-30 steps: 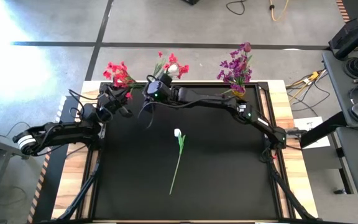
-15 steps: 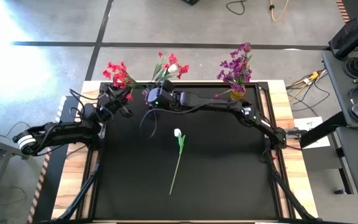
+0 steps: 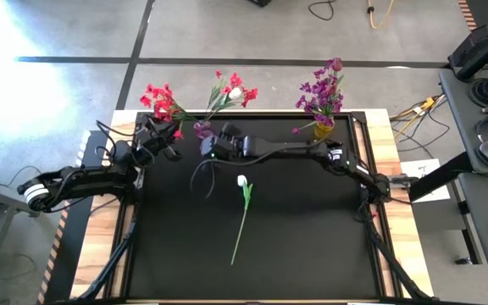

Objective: Sort flowers into vase by color
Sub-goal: Put the white tulip into the purple vase

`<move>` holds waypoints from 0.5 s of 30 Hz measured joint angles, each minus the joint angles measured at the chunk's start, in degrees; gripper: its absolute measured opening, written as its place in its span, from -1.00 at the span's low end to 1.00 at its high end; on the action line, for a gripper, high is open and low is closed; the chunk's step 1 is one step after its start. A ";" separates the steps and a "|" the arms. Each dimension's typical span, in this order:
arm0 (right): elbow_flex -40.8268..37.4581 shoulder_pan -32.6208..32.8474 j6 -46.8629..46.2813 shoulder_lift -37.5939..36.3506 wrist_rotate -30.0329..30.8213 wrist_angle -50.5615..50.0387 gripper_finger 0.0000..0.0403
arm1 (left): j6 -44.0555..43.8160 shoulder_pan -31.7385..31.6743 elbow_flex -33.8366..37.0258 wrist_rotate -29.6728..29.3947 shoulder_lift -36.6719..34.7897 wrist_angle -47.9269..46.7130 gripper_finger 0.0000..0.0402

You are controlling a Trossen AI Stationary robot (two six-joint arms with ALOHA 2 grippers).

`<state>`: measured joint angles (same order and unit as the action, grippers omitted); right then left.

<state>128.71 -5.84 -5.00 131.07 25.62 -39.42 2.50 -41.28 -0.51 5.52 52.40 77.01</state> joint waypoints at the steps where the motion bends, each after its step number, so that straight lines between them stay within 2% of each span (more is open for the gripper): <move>1: -1.46 0.23 -0.62 -0.03 -0.11 0.83 0.19 | 0.00 0.00 0.00 0.00 0.00 0.00 -1.00; 8: -8.94 1.76 -4.77 -0.89 -0.06 6.03 0.11 | 0.00 0.00 0.00 0.04 0.00 -0.36 -1.00; 15: -11.28 3.79 -8.83 -1.21 -0.14 2.01 0.11 | 0.37 -0.01 0.00 0.07 0.00 -1.08 -1.00</move>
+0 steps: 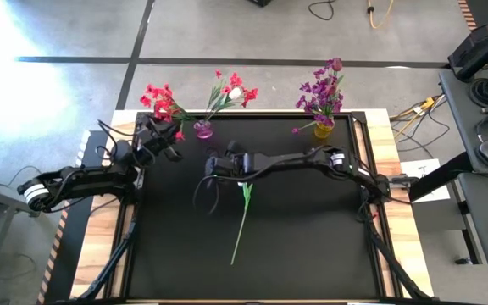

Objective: Sort flowers into vase by color
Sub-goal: Put the white tulip into the purple vase

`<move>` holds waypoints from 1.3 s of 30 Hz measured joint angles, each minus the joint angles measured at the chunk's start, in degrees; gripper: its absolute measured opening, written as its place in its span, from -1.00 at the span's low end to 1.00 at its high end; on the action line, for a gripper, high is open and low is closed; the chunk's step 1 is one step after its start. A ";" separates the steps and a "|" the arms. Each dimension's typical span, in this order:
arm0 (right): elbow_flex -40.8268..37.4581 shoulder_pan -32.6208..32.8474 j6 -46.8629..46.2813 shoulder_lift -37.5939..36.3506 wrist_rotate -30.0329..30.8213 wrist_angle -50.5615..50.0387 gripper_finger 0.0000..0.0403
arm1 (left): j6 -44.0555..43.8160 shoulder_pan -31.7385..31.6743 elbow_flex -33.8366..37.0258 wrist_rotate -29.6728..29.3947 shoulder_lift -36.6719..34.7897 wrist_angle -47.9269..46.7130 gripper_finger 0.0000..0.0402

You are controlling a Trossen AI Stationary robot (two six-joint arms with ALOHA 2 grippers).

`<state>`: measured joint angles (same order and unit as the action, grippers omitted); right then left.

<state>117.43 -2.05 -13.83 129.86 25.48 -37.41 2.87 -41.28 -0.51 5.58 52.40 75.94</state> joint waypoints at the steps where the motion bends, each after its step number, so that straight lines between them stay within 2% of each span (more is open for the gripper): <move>1: 0.00 0.23 -0.59 -0.10 0.03 -1.18 0.11 | 0.15 0.01 0.00 0.06 0.00 -0.55 -1.00; 5: 0.01 1.06 -3.11 -0.24 0.84 -5.68 0.11 | 1.09 -0.01 0.00 3.16 0.00 -1.85 -1.00; 9: -1.04 1.68 -5.16 -0.24 2.80 -8.01 0.11 | 2.79 -0.01 0.00 10.49 0.00 -2.66 -1.00; 12: -2.87 1.82 -5.86 -0.24 2.84 -5.94 0.11 | 3.06 -0.01 0.00 15.63 0.00 -3.12 -1.00; 16: -7.21 1.93 -5.85 -0.24 0.22 3.09 0.06 | 2.57 0.00 0.00 20.56 0.00 -3.55 -1.00; 22: -11.29 2.00 -5.98 -1.01 -3.00 8.17 -0.07 | 1.23 -0.01 0.00 21.26 0.00 -5.19 -1.00; 29: -18.20 2.38 -7.71 -8.15 -2.95 14.39 -0.16 | 1.74 -0.01 0.00 22.18 0.00 -7.09 -1.00; 35: -27.77 3.44 -11.30 -16.56 0.16 17.26 -0.16 | 7.45 -0.01 0.00 25.03 0.00 -13.36 -1.00; 39: -34.22 4.02 -13.76 -21.74 2.90 19.85 -0.16 | 7.78 -0.01 -0.01 25.00 -0.10 -13.53 -1.00</move>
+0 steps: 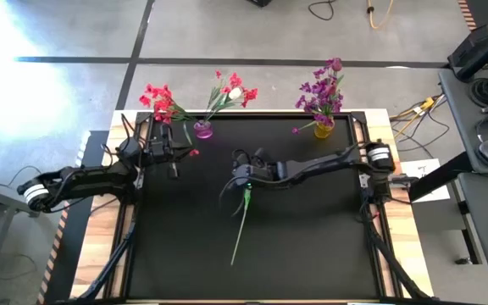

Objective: Sort flowers into vase by color
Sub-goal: Put the white tulip into the purple vase

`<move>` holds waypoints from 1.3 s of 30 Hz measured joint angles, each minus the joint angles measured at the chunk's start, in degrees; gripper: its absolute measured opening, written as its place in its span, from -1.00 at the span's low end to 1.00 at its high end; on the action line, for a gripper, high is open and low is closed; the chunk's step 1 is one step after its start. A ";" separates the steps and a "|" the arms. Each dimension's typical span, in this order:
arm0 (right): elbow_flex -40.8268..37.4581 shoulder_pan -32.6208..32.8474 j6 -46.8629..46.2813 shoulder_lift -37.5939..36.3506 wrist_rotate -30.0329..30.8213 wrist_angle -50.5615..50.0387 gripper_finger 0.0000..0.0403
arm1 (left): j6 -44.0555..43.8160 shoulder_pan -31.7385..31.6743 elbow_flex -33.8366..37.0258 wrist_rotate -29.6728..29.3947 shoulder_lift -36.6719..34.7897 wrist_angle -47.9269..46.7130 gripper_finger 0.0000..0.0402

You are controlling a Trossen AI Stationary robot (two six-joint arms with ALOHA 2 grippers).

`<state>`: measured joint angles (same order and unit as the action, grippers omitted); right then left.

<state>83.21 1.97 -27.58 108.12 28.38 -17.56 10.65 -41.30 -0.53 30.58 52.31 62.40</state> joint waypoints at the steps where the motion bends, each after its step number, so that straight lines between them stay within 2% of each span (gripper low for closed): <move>1: -1.16 0.14 -0.32 -0.83 0.52 0.35 -0.16 | -0.01 0.00 -0.06 -0.10 -0.06 -0.06 -1.00; 7: -4.24 0.27 -1.43 -3.77 2.46 0.84 -0.09 | 0.04 0.00 -0.36 -4.56 -0.63 -0.48 -0.85; 13: -3.51 0.27 -1.39 -3.83 3.06 -0.57 0.16 | 0.10 0.00 -0.31 -6.84 -2.68 -2.32 -0.51; 16: -2.89 0.27 -1.37 -3.83 3.12 -2.18 0.29 | 1.63 0.00 -0.31 -10.26 -4.72 -6.46 -0.34; 20: -2.63 0.27 -0.86 -3.83 3.10 -2.38 0.42 | 4.92 0.00 -0.30 -10.72 -8.17 -11.15 -0.19; 25: -2.46 0.27 -0.27 -3.83 3.10 -3.21 0.48 | 5.50 0.00 -0.31 -10.60 -13.45 -15.74 -0.16; 33: -2.46 0.27 1.24 -3.83 3.10 -3.19 0.45 | 6.89 0.00 -0.31 -10.72 -22.11 -22.03 -0.21; 39: -2.46 0.27 2.02 -3.83 3.08 -3.19 0.45 | 7.44 0.00 -0.34 -15.07 -27.96 -26.11 -0.21</move>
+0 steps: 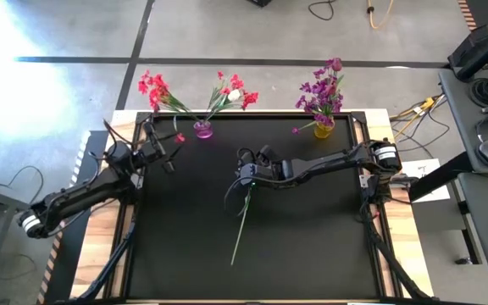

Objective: Sort flowers into vase by color
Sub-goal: Put the white tulip into the purple vase

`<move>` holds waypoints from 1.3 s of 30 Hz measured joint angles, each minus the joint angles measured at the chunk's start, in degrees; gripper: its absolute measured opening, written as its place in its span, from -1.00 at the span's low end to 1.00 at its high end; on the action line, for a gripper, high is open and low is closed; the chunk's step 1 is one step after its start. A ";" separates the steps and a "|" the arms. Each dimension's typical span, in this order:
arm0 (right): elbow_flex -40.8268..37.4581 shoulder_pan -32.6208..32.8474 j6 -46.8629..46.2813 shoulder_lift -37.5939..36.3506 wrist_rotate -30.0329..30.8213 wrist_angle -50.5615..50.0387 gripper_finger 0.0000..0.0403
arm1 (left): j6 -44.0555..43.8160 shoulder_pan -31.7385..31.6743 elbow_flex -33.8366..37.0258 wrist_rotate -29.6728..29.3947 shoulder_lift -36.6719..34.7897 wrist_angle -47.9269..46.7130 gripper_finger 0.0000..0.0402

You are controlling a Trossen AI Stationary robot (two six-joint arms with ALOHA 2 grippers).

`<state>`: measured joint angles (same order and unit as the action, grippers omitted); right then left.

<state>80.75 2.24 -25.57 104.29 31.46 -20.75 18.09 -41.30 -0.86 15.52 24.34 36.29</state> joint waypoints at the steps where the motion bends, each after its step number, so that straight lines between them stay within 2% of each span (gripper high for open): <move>1: 0.00 0.00 0.06 0.00 0.00 0.00 0.45 | 0.16 0.00 0.00 -0.03 -0.96 -0.62 -0.20; 18: -0.02 0.00 1.11 0.00 -0.13 0.00 0.45 | -0.46 0.00 -0.02 -0.06 -18.53 -4.95 -0.08; 24: -0.04 0.11 1.41 0.00 -0.39 -0.02 0.47 | -3.72 0.00 -0.43 0.44 -24.44 -10.82 -0.08; 28: -0.19 0.39 -0.59 0.00 -1.74 -0.13 0.44 | -7.64 0.00 -1.98 8.19 -24.35 -14.95 -0.10; 33: -0.69 0.96 -3.96 0.00 -1.90 -0.39 0.34 | -12.08 0.13 -3.54 15.12 -24.40 -20.33 -0.24; 36: -1.18 1.56 -7.14 0.02 -1.90 -1.53 0.24 | -13.75 0.54 -3.17 17.25 -24.35 -25.10 -0.37; 39: -1.17 2.54 -12.15 0.02 -2.27 -5.35 0.13 | -14.32 1.70 -1.67 17.49 -24.35 -25.87 -0.50</move>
<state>79.58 4.78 -37.72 104.31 29.19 -26.10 3.77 -39.60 -2.53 33.00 -0.01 10.43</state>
